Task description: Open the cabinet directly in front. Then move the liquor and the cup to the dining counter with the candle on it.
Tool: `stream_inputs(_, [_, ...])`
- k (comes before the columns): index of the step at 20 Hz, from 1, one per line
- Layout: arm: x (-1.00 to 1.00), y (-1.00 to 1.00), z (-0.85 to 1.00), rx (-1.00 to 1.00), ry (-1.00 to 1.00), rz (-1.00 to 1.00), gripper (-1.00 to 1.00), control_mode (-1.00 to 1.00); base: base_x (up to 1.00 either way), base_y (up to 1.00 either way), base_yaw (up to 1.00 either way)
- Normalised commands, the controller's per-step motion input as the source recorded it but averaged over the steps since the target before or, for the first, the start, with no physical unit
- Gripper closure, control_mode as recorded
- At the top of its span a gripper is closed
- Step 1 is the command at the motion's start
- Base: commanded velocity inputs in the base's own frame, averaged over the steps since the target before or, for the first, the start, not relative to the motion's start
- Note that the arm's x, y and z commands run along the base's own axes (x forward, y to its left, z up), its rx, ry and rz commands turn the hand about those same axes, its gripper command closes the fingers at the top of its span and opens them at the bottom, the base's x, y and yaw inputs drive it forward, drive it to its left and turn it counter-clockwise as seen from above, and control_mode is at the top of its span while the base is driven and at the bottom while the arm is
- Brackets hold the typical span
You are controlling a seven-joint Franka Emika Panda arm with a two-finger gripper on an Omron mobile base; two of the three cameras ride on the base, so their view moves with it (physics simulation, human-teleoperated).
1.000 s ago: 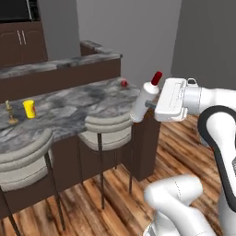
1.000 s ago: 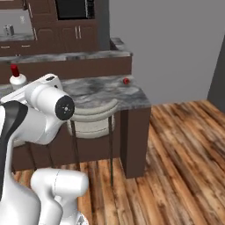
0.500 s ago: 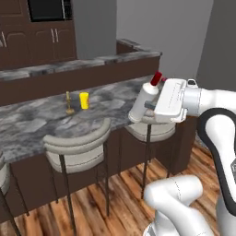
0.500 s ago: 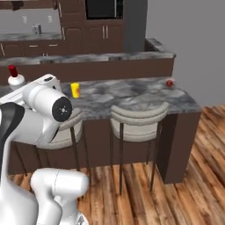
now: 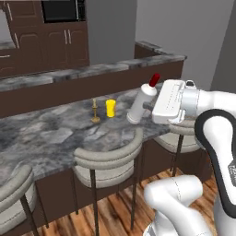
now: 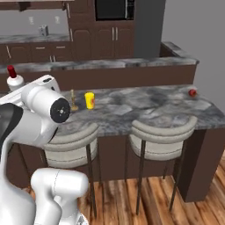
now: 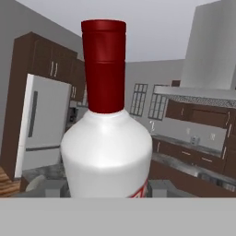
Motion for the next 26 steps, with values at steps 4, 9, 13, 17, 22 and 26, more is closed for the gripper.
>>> stream_inputs(4, [0.0, 0.0, 0.0, 0.0, 0.0, 0.0, 1.0, 1.0, 0.34, 0.21, -0.02])
stream_inputs(9, [0.0, 0.0, 0.0, 0.0, 0.0, 0.0, 1.0, 1.0, -0.01, 0.41, -0.01])
stream_inputs(13, [0.0, 0.0, 0.0, 0.0, 0.0, 0.0, 1.0, 1.0, 0.04, 0.78, -0.01])
stream_inputs(17, [0.0, 0.0, 0.0, 0.0, 0.0, 0.0, 1.0, 1.0, 0.45, 0.94, 0.0])
stream_inputs(22, [0.0, 0.0, 0.0, 0.0, 0.0, 0.0, 1.0, 1.0, 0.47, 0.57, -0.07])
stream_inputs(26, [0.0, 0.0, 0.0, 0.0, 0.0, 0.0, 1.0, 1.0, 0.29, 0.15, -0.05])
